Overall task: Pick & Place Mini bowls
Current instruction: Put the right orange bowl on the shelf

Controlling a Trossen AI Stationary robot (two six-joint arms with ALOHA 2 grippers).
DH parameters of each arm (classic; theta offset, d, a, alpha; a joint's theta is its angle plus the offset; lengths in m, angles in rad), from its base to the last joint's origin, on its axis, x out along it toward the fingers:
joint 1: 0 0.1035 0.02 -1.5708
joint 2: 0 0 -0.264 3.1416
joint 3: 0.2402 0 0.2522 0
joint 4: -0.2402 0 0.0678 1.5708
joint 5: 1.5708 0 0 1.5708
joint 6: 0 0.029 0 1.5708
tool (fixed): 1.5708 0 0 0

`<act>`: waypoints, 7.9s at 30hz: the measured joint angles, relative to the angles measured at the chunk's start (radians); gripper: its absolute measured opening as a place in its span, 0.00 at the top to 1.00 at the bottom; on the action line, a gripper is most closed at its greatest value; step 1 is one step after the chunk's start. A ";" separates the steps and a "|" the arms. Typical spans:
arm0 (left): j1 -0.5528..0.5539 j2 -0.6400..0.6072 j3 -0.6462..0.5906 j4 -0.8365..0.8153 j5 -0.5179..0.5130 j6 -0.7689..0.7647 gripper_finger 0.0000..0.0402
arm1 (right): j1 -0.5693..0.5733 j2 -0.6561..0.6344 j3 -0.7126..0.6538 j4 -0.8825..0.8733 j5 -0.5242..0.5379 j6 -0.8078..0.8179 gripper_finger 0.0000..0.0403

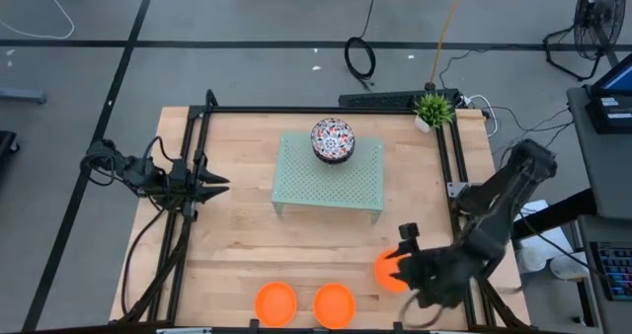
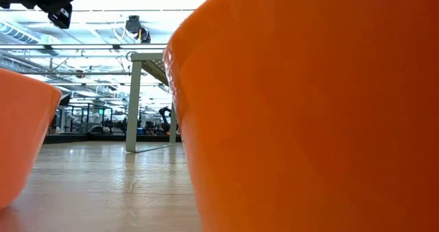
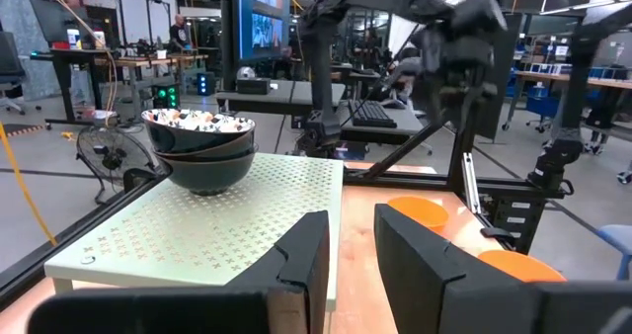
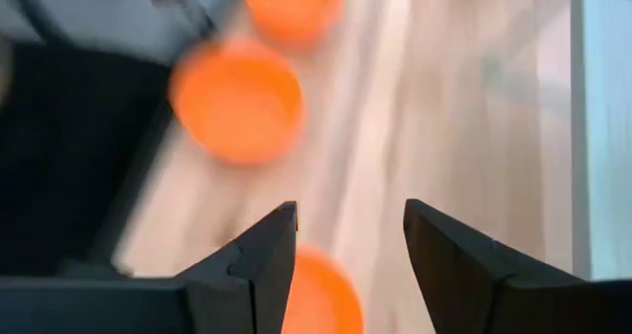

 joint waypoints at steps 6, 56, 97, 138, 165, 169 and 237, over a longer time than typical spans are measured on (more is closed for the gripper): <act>0.000 0.000 0.000 0.000 0.000 0.000 0.78 | -0.072 0.195 0.075 -0.382 -0.178 0.403 0.56; 0.000 0.000 0.000 0.000 0.000 0.000 0.78 | -0.176 0.108 -0.460 0.118 -0.603 1.115 0.56; 0.000 0.000 0.000 0.000 0.000 0.000 0.78 | 0.099 -0.093 -0.460 0.665 0.058 0.192 1.00; 0.000 0.054 -0.046 0.306 0.074 0.181 0.78 | -0.380 0.253 -0.554 2.054 0.114 -1.372 1.00; 0.002 0.718 -0.238 1.118 0.180 0.413 0.78 | -0.567 0.294 -0.522 2.405 0.292 -1.661 1.00; 0.009 0.718 -0.238 1.129 0.095 0.571 0.78 | -0.582 0.293 -0.502 2.403 0.293 -1.661 1.00; 0.061 1.250 0.471 1.178 -0.879 0.949 0.99 | -0.272 0.191 -0.435 1.626 0.519 -1.174 0.36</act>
